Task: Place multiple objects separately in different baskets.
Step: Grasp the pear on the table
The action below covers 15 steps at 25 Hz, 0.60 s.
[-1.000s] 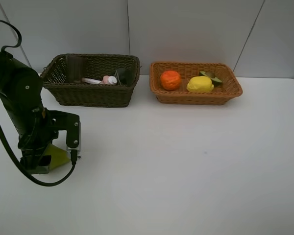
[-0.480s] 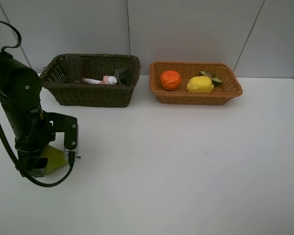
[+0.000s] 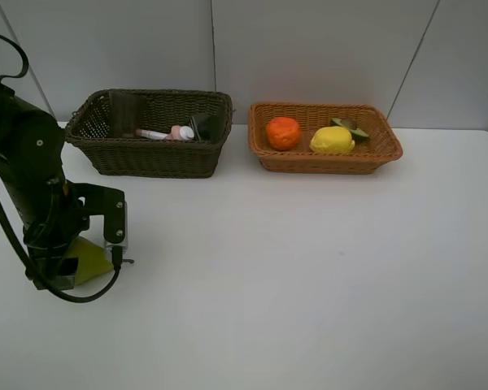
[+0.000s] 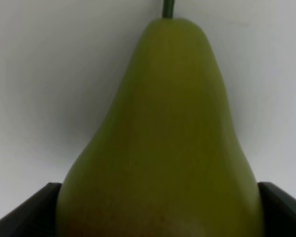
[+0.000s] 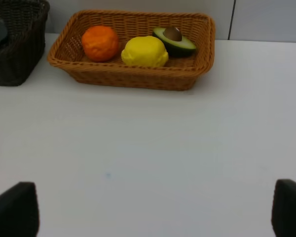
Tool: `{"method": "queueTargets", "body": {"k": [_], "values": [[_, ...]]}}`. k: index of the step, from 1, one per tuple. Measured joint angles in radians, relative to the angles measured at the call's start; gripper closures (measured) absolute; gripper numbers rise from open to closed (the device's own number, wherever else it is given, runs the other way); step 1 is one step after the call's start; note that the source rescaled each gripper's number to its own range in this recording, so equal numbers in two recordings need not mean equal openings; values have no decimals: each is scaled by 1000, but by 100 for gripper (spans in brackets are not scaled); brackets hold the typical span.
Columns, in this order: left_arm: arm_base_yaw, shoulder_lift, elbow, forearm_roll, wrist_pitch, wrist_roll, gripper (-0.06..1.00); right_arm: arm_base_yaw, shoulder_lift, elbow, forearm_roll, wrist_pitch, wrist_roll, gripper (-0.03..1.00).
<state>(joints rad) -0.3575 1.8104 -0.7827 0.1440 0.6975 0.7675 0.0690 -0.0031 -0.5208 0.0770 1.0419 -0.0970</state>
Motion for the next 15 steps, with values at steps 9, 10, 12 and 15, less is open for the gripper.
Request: {"method": "queueTargets", "body": {"k": [9,10,12,15], "values": [[0,21,0,-8,7,0,2,0,0,0,0,0,0,-3],[0,21,0,-8,7,1,2,0,0,0,0,0,0,-3],[0,21,0,-8,5,2,2,0,0,0,0,0,0,-3],[0,21,0,-8,5,2,2,0,0,0,0,0,0,-3]]}}
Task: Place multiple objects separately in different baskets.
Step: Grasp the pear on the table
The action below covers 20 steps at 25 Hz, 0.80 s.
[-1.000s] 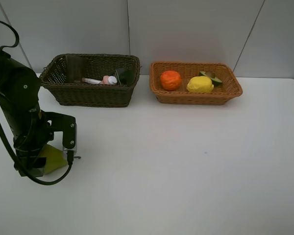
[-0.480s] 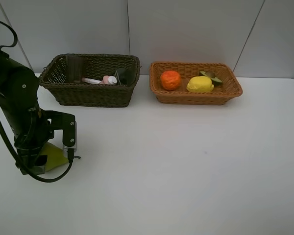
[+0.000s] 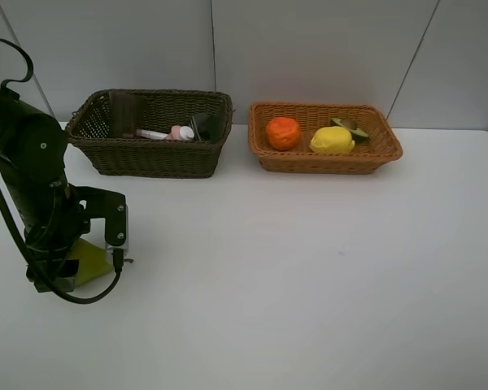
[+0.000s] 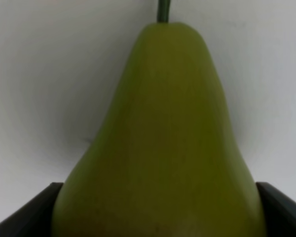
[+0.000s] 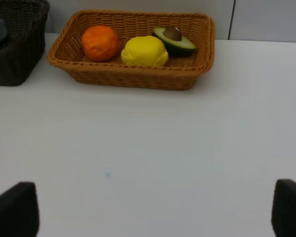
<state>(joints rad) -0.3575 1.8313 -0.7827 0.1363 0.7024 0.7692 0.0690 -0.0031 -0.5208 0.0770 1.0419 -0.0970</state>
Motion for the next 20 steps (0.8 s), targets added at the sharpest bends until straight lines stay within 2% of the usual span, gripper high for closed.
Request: {"method": "queueTargets", "body": {"k": [11,20], "values": [[0,0,0,0,1,0,2,0,0,0,0,0,0,-3],[0,-89,1,-43,5,0,2,0,0,0,0,0,0,-3]]}}
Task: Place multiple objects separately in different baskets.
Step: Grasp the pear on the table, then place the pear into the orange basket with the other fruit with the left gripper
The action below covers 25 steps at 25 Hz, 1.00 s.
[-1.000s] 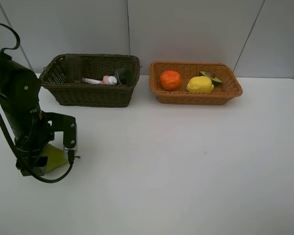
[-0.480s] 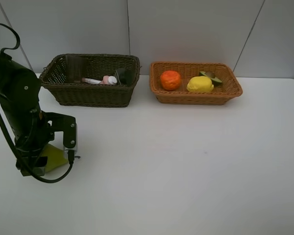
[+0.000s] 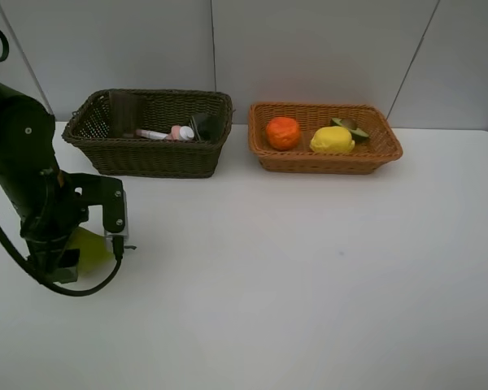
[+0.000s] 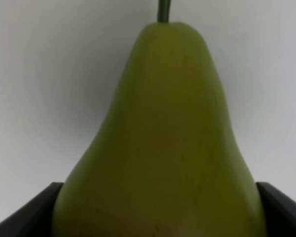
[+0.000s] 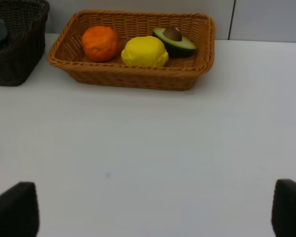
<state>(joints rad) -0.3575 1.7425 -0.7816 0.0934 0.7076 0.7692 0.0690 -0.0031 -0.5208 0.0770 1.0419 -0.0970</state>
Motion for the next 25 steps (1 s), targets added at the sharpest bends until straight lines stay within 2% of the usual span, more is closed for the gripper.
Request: {"method": "queueTargets", "body": {"k": [5,12,17,21,25], "values": [[0,-62,0,-93,0,0,2,0,0,0,0,0,0,-3],[-7,-98,-58,-333,16,-7,2,0,0,0,0,0,0,-3],[-63,-98,-142,-463,12,-8,2,0,0,0,0,0,0,-3],[-122,-87,-188,-605,-85,-8,2,0,0,0,0,0,0,-3],[-181,-34,-259,-662,-182,-8,2,0,0,0,0,0,0,-3]]}}
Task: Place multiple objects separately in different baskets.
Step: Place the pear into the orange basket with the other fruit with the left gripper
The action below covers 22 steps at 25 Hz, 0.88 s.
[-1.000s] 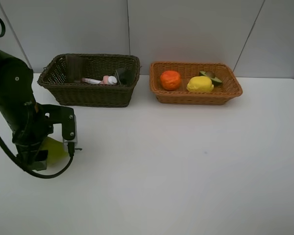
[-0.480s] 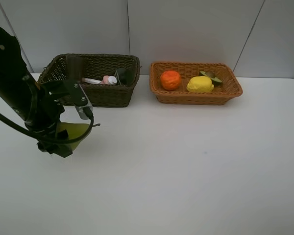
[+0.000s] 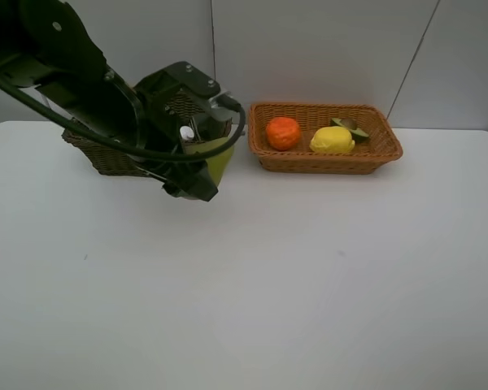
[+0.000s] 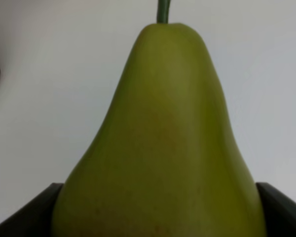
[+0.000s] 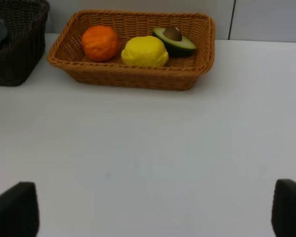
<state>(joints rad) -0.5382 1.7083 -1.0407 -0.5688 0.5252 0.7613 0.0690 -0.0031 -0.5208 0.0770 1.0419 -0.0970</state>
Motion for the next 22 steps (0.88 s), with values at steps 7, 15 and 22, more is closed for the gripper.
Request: {"method": "queueTargets", "body": {"k": [7,15,22], "values": [[-76,160,-236,-11,-44,-25,2,0,0,0,0,0,0,-3],[-103,354,-515,-11,-45,-52,2,0,0,0,0,0,0,-3],[-103,491,-686,0,-106,-54,2,0,0,0,0,0,0,-3]]}}
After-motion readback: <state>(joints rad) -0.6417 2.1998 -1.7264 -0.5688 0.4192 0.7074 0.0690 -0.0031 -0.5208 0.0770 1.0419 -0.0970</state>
